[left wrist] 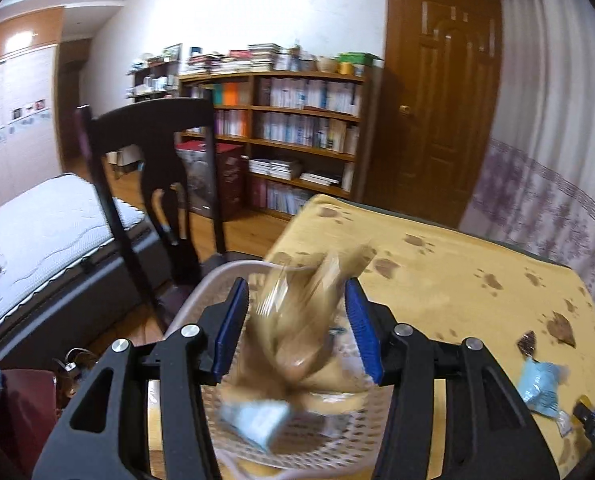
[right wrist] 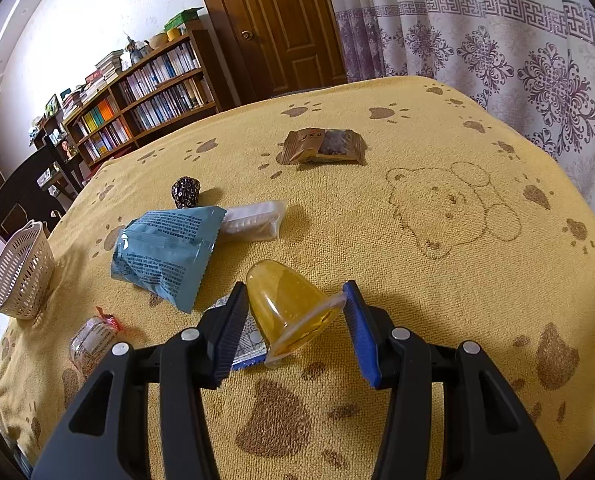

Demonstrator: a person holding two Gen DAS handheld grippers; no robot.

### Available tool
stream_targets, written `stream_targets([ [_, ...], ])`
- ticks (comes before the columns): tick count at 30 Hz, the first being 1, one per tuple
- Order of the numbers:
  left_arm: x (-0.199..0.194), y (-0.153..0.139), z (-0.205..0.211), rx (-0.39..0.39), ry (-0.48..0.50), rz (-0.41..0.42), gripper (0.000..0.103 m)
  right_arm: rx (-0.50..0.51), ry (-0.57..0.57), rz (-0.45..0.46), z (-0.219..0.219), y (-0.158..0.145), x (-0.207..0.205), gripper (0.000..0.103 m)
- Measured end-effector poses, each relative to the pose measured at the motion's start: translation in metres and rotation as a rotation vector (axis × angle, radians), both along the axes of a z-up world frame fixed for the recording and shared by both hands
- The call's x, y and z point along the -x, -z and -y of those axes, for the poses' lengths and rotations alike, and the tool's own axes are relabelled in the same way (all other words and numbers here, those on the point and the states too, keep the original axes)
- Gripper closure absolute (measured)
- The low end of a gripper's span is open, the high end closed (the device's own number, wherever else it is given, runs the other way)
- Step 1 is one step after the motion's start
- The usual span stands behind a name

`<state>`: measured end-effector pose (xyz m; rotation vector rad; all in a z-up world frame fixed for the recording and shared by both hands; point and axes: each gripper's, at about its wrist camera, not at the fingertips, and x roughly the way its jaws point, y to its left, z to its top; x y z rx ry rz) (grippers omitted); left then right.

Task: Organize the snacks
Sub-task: 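Carry the brown paper bag into the basket and open the left gripper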

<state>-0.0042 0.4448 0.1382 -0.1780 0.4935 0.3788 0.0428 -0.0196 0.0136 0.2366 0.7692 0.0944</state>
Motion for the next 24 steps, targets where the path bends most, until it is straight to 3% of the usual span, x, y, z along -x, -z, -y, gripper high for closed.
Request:
stream_targets([
  [3, 0.004, -0.002, -0.010, 0.041, -0.010, 0.013, 0.040, 0.000, 0.000, 0.000, 0.000, 0.000, 0.001, 0.054],
  [10, 0.016, -0.008, -0.015, 0.049, -0.030, 0.042, 0.039, 0.000, 0.000, 0.000, 0.000, 0.000, 0.001, 0.054],
  [19, 0.034, -0.024, -0.009, 0.050, -0.018, 0.107, 0.022, -0.022, 0.015, 0.004, 0.006, -0.004, 0.001, 0.054],
  [24, 0.048, -0.036, -0.012, 0.058, -0.027, 0.157, 0.021, -0.091, 0.002, 0.008, 0.000, -0.015, 0.006, 0.055],
])
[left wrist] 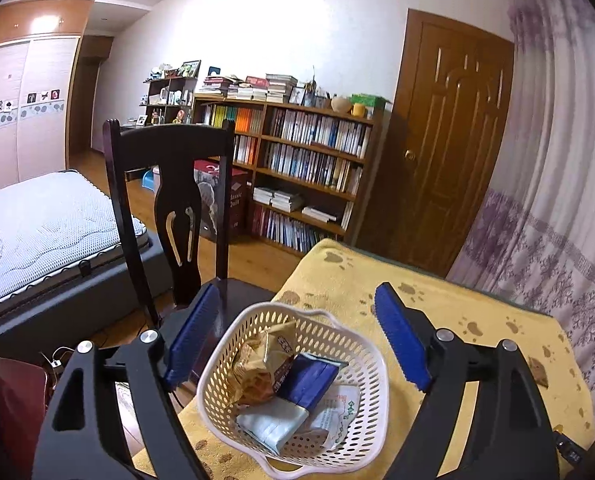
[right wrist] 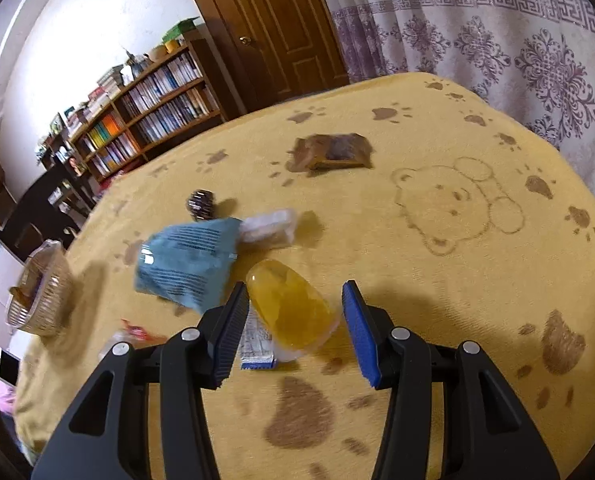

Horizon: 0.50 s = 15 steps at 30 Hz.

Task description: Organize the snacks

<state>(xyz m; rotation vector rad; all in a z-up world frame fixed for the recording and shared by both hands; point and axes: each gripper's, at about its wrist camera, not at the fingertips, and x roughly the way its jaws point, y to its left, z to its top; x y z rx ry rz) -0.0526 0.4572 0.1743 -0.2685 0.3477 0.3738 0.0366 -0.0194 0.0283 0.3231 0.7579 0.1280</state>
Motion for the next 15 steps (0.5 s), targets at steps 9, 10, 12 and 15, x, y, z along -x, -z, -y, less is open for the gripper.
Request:
stream_targets([
  [9, 0.018, -0.012, -0.009, 0.035, -0.001, 0.063, 0.020, 0.057, -0.134, 0.151, -0.058, -0.061, 0.010, 0.056],
  [10, 0.020, -0.013, -0.011, 0.042, -0.003, 0.069, 0.020, 0.066, -0.124, 0.150, -0.057, -0.061, 0.009, 0.056],
  [12, 0.021, -0.013, -0.013, 0.056, -0.005, 0.076, 0.017, 0.064, -0.092, 0.121, -0.048, -0.055, 0.004, 0.056],
  [15, 0.020, -0.012, -0.012, 0.061, -0.003, 0.076, 0.017, 0.052, -0.044, 0.054, -0.032, -0.037, -0.006, 0.056],
])
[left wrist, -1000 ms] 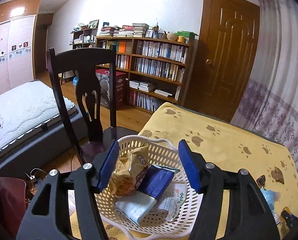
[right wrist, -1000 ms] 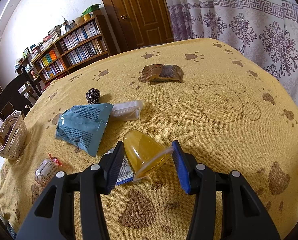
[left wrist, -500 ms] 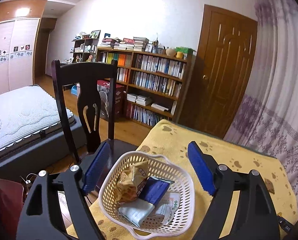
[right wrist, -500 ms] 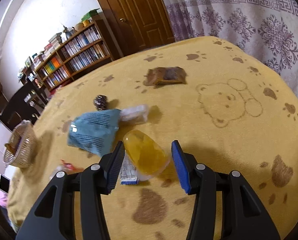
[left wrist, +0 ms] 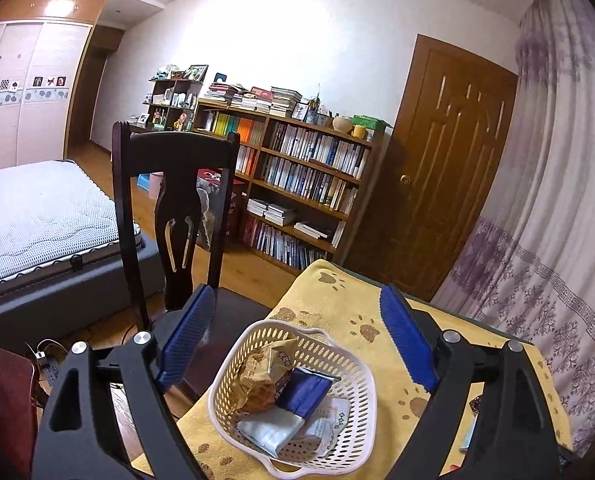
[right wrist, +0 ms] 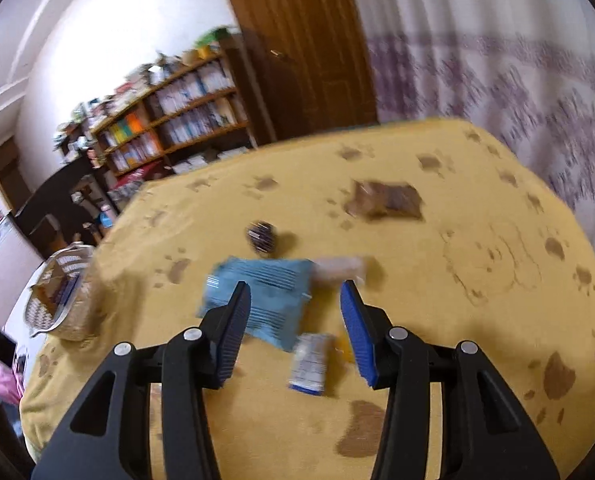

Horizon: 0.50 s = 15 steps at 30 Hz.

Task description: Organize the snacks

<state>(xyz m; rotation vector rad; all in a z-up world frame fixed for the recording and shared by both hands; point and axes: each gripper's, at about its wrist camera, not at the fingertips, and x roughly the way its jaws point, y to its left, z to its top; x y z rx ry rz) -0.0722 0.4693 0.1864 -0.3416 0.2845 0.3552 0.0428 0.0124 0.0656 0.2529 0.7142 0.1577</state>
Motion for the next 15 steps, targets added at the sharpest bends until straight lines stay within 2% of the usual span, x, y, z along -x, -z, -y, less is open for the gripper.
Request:
stream_targets([
  [3, -0.001, 0.000, 0.002, -0.005, 0.007, -0.001, 0.017, -0.006, 0.032, -0.057, 0.011, 0.018, -0.005, 0.055],
  [8, -0.004, 0.000, 0.004, -0.006, 0.018, -0.006, 0.017, -0.013, 0.071, -0.073, 0.027, 0.029, -0.001, 0.055],
  [11, -0.006, 0.001, 0.006, -0.008, 0.025, -0.010, 0.017, -0.036, 0.114, -0.073, 0.037, 0.031, -0.001, 0.045],
  [15, -0.004, 0.001, 0.007, -0.011, 0.030, -0.008, 0.017, -0.014, 0.102, -0.099, 0.029, 0.042, -0.007, 0.045],
])
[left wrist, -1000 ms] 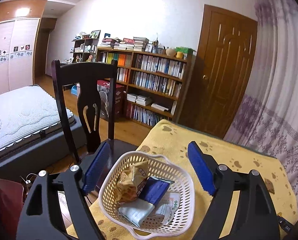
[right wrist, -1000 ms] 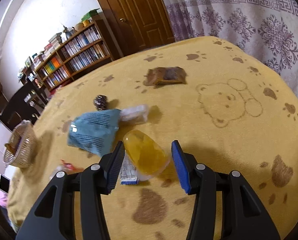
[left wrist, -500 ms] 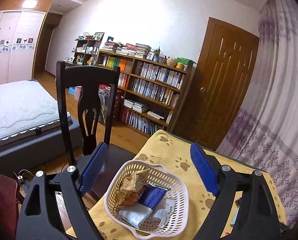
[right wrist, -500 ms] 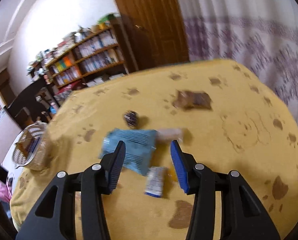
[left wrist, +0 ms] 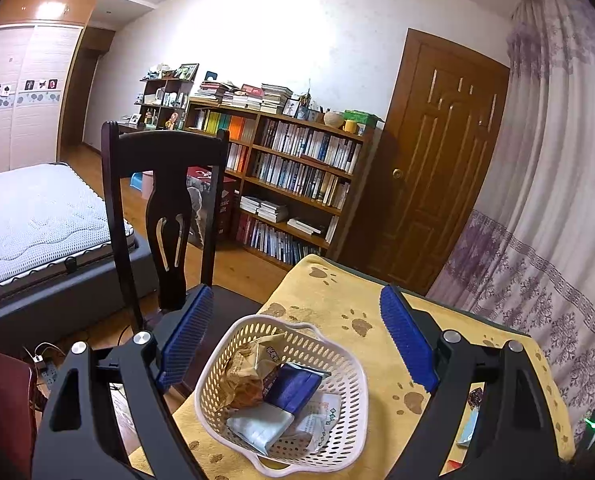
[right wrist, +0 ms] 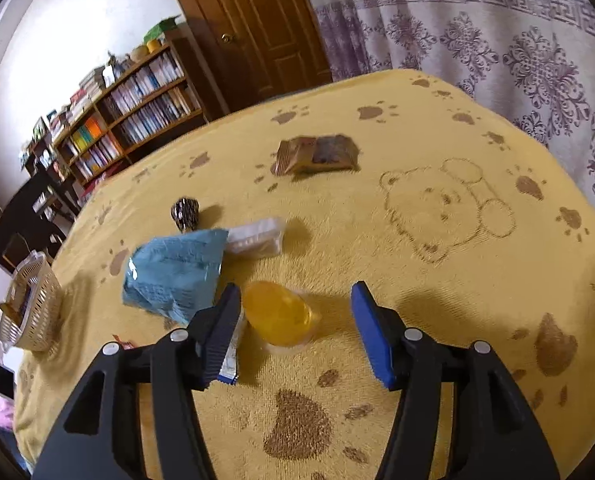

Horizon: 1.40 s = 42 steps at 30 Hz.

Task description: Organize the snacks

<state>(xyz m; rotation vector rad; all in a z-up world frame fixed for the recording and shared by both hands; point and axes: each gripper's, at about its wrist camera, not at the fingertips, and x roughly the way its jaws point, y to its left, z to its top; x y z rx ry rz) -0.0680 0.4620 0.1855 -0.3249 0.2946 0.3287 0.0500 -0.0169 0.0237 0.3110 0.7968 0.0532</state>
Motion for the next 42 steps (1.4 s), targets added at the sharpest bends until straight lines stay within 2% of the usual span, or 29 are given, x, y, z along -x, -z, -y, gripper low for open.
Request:
stream_targets([
  [2, 0.000, 0.000, 0.000, 0.000, 0.000, 0.000, 0.017, 0.014, -0.027, -0.012, -0.010, 0.006, -0.005, 0.047],
  [4, 0.000, 0.000, 0.000, 0.001, -0.001, 0.001, 0.017, 0.042, -0.046, -0.019, -0.020, 0.009, -0.009, 0.053],
  [5, 0.000, 0.000, 0.000, 0.002, -0.001, 0.001, 0.017, 0.066, -0.051, -0.023, -0.024, 0.012, -0.012, 0.057],
  [6, 0.000, 0.000, 0.000, 0.002, 0.000, 0.001, 0.017, 0.099, -0.043, -0.022, -0.028, 0.013, -0.013, 0.067],
  [7, 0.000, 0.000, 0.000, 0.001, 0.000, 0.001, 0.017, 0.135, -0.036, -0.026, -0.030, 0.014, -0.016, 0.068],
  [12, 0.001, 0.000, -0.001, 0.007, -0.004, 0.005, 0.017, 0.155, -0.022, -0.018, -0.030, 0.009, -0.011, 0.070],
  [17, 0.002, -0.001, -0.001, 0.007, 0.001, 0.010, 0.017, 0.123, -0.035, 0.045, -0.037, -0.018, -0.001, 0.070],
  [21, 0.005, -0.004, -0.001, 0.011, 0.004, 0.022, 0.017, 0.102, -0.088, 0.114, -0.056, -0.049, 0.007, 0.070],
  [26, 0.014, -0.008, -0.008, 0.028, -0.004, 0.051, 0.017, 0.071, -0.227, 0.173, -0.107, -0.084, 0.010, 0.070],
  [31, 0.027, -0.012, -0.020, 0.065, -0.018, 0.092, 0.017, 0.060, -0.410, 0.210, -0.186, -0.110, 0.011, 0.070],
  [36, 0.037, -0.016, -0.035, 0.105, -0.031, 0.130, 0.017, 0.075, -0.560, 0.213, -0.268, -0.118, 0.015, 0.070],
  [42, 0.040, -0.015, -0.041, 0.131, -0.023, 0.144, 0.016, 0.113, -0.677, 0.166, -0.346, -0.107, 0.017, 0.070],
])
